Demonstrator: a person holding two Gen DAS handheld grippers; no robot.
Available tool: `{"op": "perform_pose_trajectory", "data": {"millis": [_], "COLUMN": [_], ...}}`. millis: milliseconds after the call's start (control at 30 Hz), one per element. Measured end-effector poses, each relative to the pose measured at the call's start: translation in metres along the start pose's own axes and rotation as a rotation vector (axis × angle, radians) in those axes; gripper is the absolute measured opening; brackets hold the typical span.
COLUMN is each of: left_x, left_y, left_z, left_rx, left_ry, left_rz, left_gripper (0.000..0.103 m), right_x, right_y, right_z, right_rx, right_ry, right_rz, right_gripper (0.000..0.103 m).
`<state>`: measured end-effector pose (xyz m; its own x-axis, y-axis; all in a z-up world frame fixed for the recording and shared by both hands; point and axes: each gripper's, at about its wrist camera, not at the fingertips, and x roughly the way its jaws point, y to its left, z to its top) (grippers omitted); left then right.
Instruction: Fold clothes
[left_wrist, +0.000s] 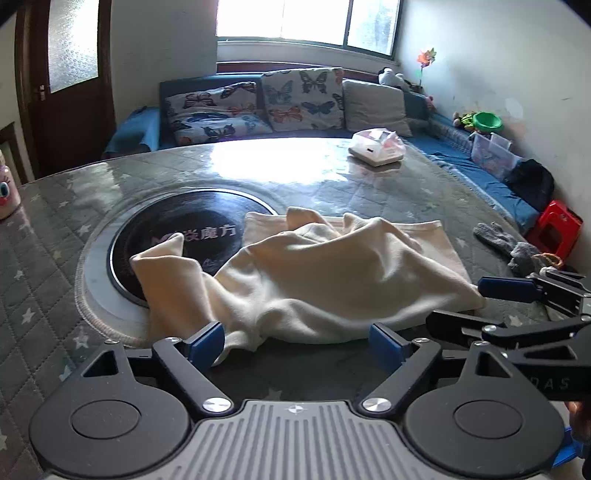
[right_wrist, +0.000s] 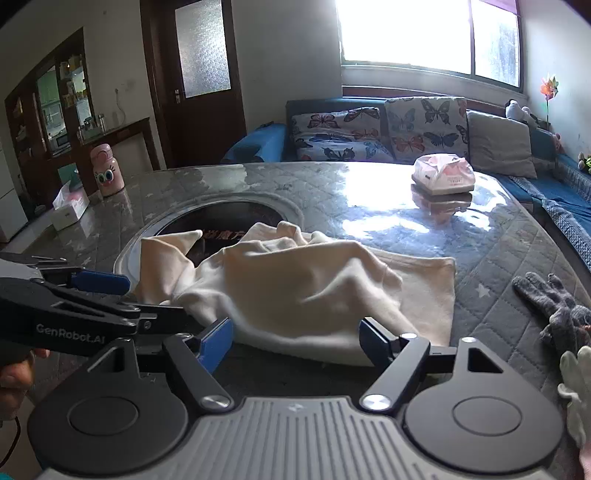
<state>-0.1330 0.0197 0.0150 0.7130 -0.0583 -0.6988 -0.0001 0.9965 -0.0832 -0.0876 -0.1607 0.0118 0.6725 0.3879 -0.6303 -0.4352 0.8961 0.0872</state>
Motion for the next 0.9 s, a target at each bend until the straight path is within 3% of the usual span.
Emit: {"op": "perform_pose_trajectory", "data": {"millis": [367, 900], "left_x": [0.008, 0.014], "left_y": [0.006, 0.007], "left_z": [-0.008, -0.014], "left_rx": [-0.023, -0.040], "left_ry": [0.040, 0.078], "left_rz": [0.064, 0.105], "left_gripper": [0.102, 0.103], "right_x": [0.006, 0.013], "right_y": [0.004, 0.007], "right_z": [-0.012, -0.019], "right_rx": [0.036, 0.042], "right_ry": [0.027, 0.047], "right_rz": [-0.018, -0.022], "right_gripper": [0.083, 0.088]}}
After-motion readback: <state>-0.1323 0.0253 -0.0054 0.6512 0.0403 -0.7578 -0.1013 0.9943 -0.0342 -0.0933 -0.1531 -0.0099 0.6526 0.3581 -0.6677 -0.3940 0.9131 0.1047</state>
